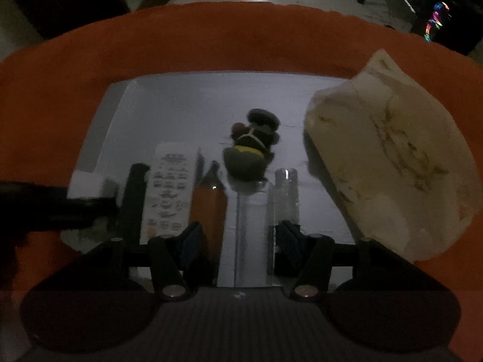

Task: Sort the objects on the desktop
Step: 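Lift the white charger block with the left tool while the right tool lifts the clear tube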

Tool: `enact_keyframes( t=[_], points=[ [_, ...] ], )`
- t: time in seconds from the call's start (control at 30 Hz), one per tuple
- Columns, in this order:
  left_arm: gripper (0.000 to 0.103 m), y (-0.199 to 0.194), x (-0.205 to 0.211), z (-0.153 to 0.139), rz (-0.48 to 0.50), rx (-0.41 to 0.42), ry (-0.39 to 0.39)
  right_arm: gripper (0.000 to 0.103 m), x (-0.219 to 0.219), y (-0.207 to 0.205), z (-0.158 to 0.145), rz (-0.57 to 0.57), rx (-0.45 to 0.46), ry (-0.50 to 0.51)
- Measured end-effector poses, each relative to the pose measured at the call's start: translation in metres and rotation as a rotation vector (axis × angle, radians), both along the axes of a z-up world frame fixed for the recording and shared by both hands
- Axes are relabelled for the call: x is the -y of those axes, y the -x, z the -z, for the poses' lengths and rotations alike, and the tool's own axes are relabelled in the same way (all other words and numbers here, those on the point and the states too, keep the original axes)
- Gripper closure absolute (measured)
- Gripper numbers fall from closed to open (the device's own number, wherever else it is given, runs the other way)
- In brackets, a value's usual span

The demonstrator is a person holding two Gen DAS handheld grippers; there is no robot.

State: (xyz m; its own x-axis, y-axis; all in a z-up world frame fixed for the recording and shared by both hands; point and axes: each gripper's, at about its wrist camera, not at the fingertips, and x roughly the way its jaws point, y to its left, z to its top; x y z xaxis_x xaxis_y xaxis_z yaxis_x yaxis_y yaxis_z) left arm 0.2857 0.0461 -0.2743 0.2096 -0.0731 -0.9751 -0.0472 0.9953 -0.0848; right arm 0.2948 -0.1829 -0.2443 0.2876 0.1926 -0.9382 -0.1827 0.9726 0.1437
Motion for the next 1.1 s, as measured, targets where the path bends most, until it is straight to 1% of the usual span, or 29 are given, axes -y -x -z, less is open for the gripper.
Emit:
enact_keyframes(
  t=[0.03,0.1,0.13,0.17,0.23,0.37,0.5,0.7,0.93,1.1],
  points=[
    [0.05,0.0,0.0,-0.001,-0.001,0.0,0.001,0.043,0.001,-0.001,0.0,0.003,0.002,-0.003],
    [0.05,0.001,0.0,-0.002,-0.003,0.001,0.003,0.047,0.001,-0.002,0.0,0.009,-0.007,-0.012],
    [0.05,0.002,0.0,-0.003,-0.004,0.001,0.004,0.056,0.002,-0.003,0.0,0.01,-0.015,-0.017],
    [0.05,0.002,0.0,-0.003,-0.004,0.001,0.005,0.068,0.002,-0.003,0.001,0.012,-0.023,-0.022],
    [0.05,0.002,0.0,-0.004,-0.005,0.003,0.006,0.073,0.002,-0.003,0.003,0.007,-0.048,-0.028],
    [0.05,0.002,0.0,-0.004,-0.005,0.004,0.006,0.07,-0.001,-0.002,0.007,0.007,-0.048,-0.014],
    [0.05,0.002,0.002,-0.004,0.012,0.004,-0.003,0.069,-0.009,-0.003,0.014,0.001,-0.052,0.025],
    [0.05,0.002,0.0,-0.004,0.008,0.004,0.001,0.071,-0.019,-0.004,0.024,-0.016,-0.033,0.084],
    [0.051,0.003,-0.003,-0.005,-0.01,0.015,0.019,0.071,-0.016,0.001,0.021,-0.006,-0.006,0.09],
    [0.051,0.006,-0.005,-0.007,-0.027,0.021,0.045,0.071,-0.009,0.005,0.007,0.002,0.011,0.06]
  ],
)
